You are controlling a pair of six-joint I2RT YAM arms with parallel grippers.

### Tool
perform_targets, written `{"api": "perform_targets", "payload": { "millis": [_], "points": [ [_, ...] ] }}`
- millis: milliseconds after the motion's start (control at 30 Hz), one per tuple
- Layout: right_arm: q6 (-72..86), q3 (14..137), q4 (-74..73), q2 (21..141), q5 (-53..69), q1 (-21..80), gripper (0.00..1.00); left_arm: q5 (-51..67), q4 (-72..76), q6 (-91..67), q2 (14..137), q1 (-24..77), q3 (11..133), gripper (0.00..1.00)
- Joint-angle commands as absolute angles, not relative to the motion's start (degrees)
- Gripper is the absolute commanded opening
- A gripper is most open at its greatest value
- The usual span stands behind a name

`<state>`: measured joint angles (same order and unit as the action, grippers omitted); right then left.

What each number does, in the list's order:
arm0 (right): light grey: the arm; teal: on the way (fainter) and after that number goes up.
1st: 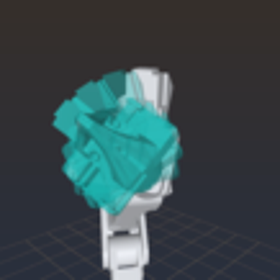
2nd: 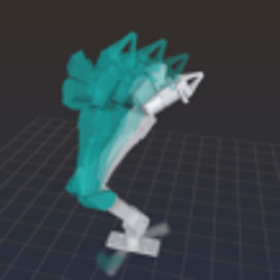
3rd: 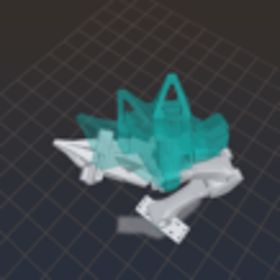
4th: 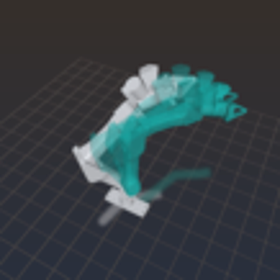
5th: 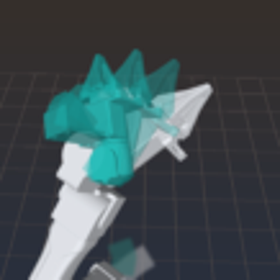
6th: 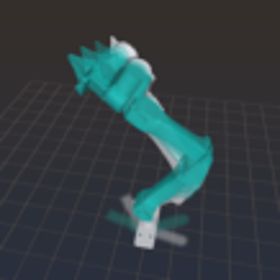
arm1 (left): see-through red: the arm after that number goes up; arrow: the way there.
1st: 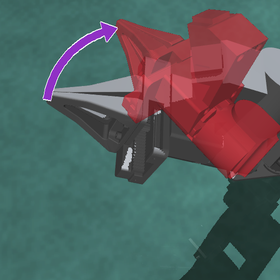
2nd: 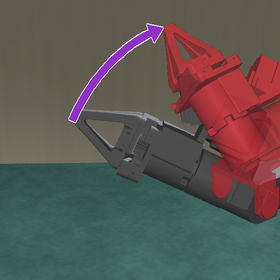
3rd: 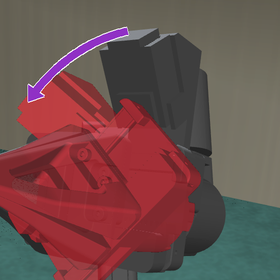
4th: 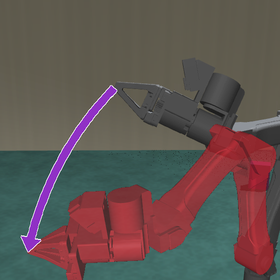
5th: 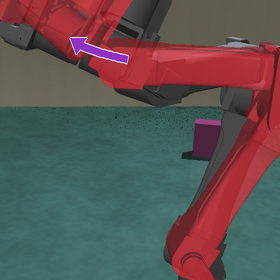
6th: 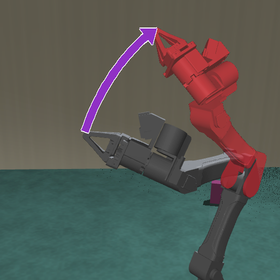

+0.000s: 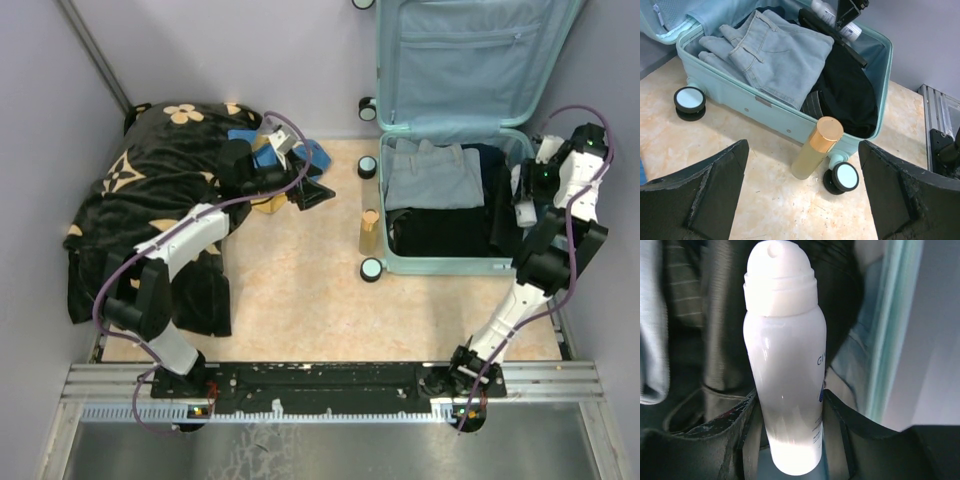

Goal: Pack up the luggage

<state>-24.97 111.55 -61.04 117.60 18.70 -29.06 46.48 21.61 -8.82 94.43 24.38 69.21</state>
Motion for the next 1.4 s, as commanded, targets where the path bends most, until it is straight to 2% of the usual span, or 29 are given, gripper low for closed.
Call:
{"api": "perform_targets", "payload": {
  "millis": [0, 133, 233, 367, 500, 567, 667, 900, 1067, 1167, 1367],
  "points": [
    [-27.72, 118.82, -60.47, 119.62, 13.21, -29.18, 0.14, 46.22, 25.9, -11.33, 95.72, 22.94, 66.53, 0.96],
    [-26.52, 129.33, -63.08, 127.03, 12.99, -28.77, 0.15, 47.13, 27.29, -13.24, 97.13, 22.04, 66.05, 0.95],
    [-26.25, 132.08, -61.15, 129.39, 12.07, -27.19, 0.16, 47.53, 28.31, -13.68, 97.68, 21.14, 65.58, 0.95],
    [-27.12, 133.41, -57.8, 131.39, 10.44, -23.07, 0.24, 48.16, 28.18, -13.54, 98.75, 19.95, 65.92, 0.95],
    [-26.2, 136.45, -55.39, 134.34, 7.93, -21.56, 0.38, 48.04, 26.2, -12.47, 99.31, 19.28, 66.91, 0.96],
    [-24.64, 138.06, -54.04, 135.0, 7.14, -21.53, 0.58, 48.03, 25.06, -11.2, 99.44, 19.25, 67.02, 0.97],
    [-23.72, 137.77, -52.43, 133.68, 7.31, -21.53, 0.72, 48.77, 20.88, -5.53, 100.44, 19.29, 67.81, 0.99],
    [-23.1, 133.06, -50.27, 126.05, 12.83, -21.49, 0.97, 54.54, 19.66, 9.85, 104.12, 19.96, 67.82, 1.0],
    [-22.36, 132.07, -50.45, 120.97, 19.01, -21.6, 0.99, 57.01, 22.62, 13.55, 108.34, 23.21, 70.44, 0.99],
    [-22.3, 130.19, -50.93, 117.03, 25.14, -21.5, 0.99, 58.55, 27.7, 14.01, 110.32, 25.4, 70.23, 0.94],
    [-22.22, 118.58, -46.23, 105.98, 39.37, -21.58, 0.99, 59.18, 34.22, 15.56, 114.62, 29.93, 71.49, 0.91]
  ]
}}
